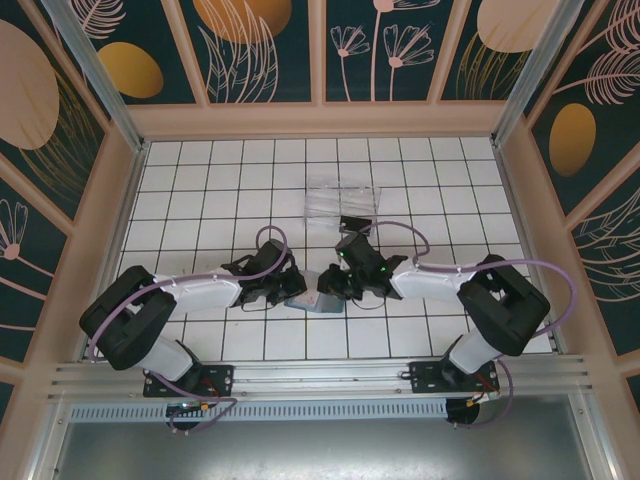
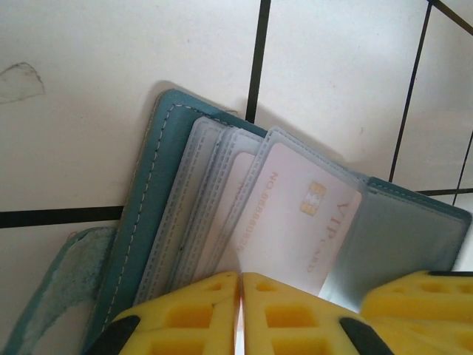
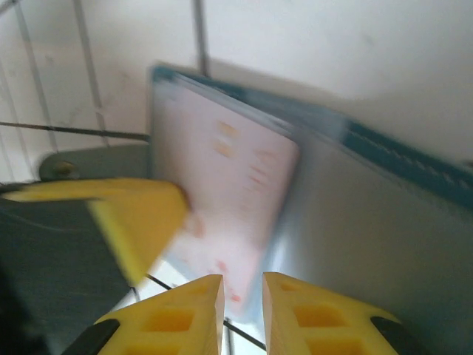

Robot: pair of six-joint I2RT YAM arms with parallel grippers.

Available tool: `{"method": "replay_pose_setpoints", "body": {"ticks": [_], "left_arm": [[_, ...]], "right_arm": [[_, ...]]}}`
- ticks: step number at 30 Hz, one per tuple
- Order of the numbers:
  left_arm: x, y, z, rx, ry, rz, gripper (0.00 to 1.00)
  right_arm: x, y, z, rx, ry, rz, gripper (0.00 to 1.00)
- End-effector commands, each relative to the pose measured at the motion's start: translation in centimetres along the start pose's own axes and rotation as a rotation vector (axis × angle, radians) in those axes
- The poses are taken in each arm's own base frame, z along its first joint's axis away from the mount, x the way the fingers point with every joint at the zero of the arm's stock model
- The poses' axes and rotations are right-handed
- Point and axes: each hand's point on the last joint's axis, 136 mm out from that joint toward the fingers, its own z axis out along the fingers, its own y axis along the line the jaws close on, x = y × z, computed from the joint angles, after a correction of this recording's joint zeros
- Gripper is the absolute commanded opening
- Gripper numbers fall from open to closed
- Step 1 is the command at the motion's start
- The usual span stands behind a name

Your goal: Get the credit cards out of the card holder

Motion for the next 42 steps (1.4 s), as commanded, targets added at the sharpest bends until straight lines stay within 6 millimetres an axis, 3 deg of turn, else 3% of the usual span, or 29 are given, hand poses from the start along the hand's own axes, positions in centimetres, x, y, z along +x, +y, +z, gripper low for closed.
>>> {"method": "replay_pose_setpoints", "body": {"ticks": [1,10,18,24,42], "left_arm": [[0.5,1.3,-0.2,-0.06,0.012,0.018,0.13],[-0.9,1.0,-1.5,-0.112,-0.045,0.06,0.21],[-0.4,1.3,-0.6,-0.103,-0.015,0.055,0.12],[0.0,1.4,-0.2,-0.097,0.003,0.053,0.09],[0.8,2.0,0.4,-0.101,0.039,0.048,0.09]], "right_arm": [[0.3,-0.4,0.4,-0.066,0.016,0.061,0.2],[-0.2,-2.5,0.4,-0.088,0.003,0.114,0.19],[-1.2,0.6,-0.6,-0.205,-0.01,0.083,0.2],[-1.6,1.7,-0.6,-0.235,-0.006,0.072,0.21],[-1.9,0.7,1.3,-0.225,0.009,0.096,0.19]]}}
